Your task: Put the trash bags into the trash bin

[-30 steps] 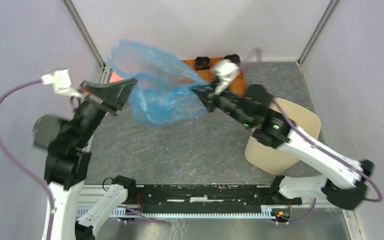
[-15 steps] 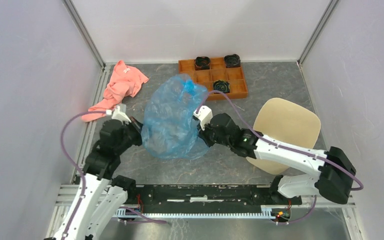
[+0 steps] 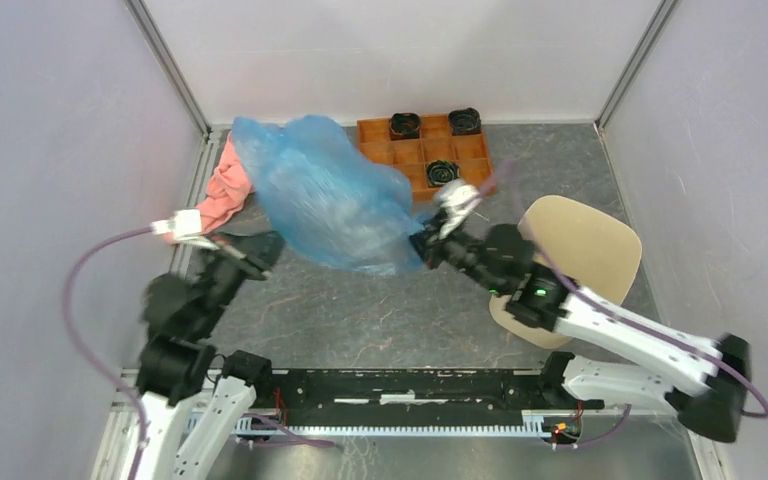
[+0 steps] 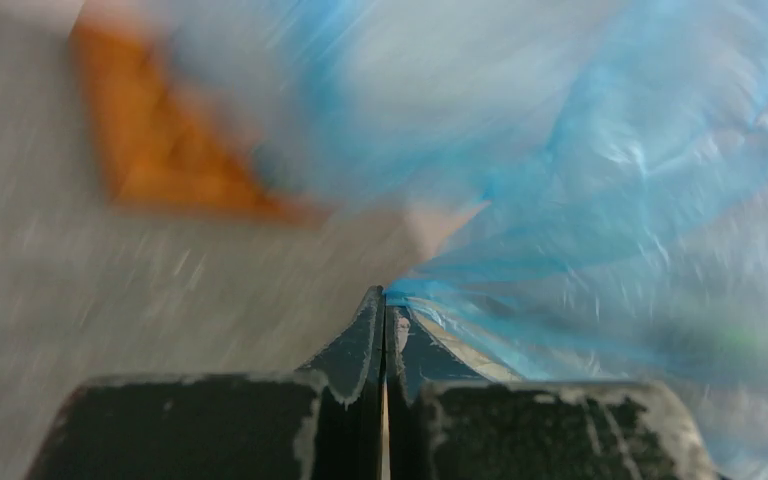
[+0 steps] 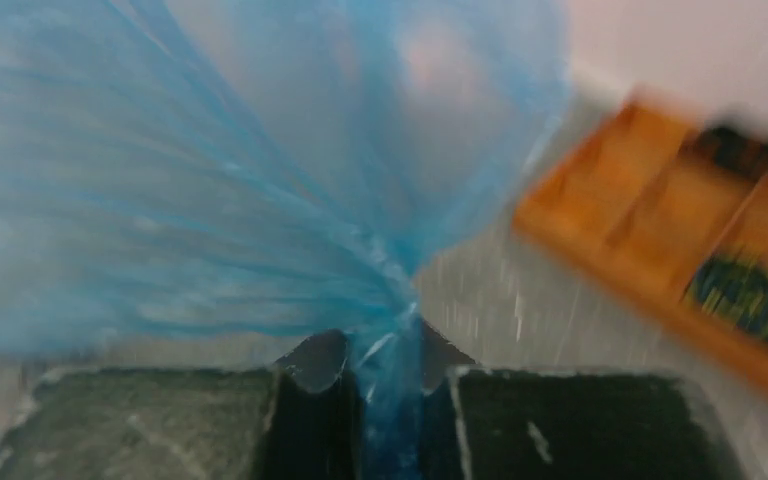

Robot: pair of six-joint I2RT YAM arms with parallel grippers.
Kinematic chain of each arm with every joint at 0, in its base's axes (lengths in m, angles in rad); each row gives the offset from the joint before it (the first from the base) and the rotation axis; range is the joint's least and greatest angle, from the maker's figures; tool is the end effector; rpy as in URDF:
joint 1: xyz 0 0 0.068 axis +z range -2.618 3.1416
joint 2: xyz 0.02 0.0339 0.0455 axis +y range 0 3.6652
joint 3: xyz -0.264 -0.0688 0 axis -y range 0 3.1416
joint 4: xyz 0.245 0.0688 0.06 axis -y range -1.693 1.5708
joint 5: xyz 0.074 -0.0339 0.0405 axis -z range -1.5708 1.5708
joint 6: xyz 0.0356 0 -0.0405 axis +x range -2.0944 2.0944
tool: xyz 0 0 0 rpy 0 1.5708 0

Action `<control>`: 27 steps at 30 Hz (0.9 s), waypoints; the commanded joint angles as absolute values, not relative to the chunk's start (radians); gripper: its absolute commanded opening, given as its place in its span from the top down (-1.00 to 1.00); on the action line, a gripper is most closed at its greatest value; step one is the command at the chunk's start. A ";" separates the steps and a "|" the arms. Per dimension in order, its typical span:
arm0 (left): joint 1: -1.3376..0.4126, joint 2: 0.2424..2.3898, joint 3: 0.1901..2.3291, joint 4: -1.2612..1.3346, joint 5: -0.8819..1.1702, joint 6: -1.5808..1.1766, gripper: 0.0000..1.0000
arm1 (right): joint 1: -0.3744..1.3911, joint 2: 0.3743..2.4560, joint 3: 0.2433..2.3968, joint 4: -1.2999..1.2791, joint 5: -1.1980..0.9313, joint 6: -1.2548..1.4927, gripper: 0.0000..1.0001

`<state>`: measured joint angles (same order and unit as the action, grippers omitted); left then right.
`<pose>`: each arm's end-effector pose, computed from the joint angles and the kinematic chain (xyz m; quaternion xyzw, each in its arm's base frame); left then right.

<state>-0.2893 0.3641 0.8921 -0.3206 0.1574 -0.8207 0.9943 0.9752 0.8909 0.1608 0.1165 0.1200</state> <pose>0.0574 -0.0229 0.4053 -0.1060 0.6222 -0.4500 0.6318 0.1289 0.1907 0.3796 -0.2485 0.6327 0.3537 0.6425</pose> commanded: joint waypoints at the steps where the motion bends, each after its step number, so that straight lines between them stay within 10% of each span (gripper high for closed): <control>1: -0.288 0.415 0.693 -0.489 0.136 -0.903 0.96 | 0.996 1.158 0.818 0.016 0.095 0.187 0.71; 9: -0.288 0.559 1.156 -0.514 0.108 -0.699 0.96 | 0.997 1.100 1.065 -0.042 0.115 0.078 0.56; 21: -0.288 0.423 1.006 -0.661 -0.054 -0.627 0.96 | 0.996 1.075 0.780 0.005 0.075 0.165 0.39; 27: -0.288 0.529 1.098 -0.685 0.040 -0.516 0.96 | 0.997 1.117 0.949 -0.142 0.159 0.008 -0.37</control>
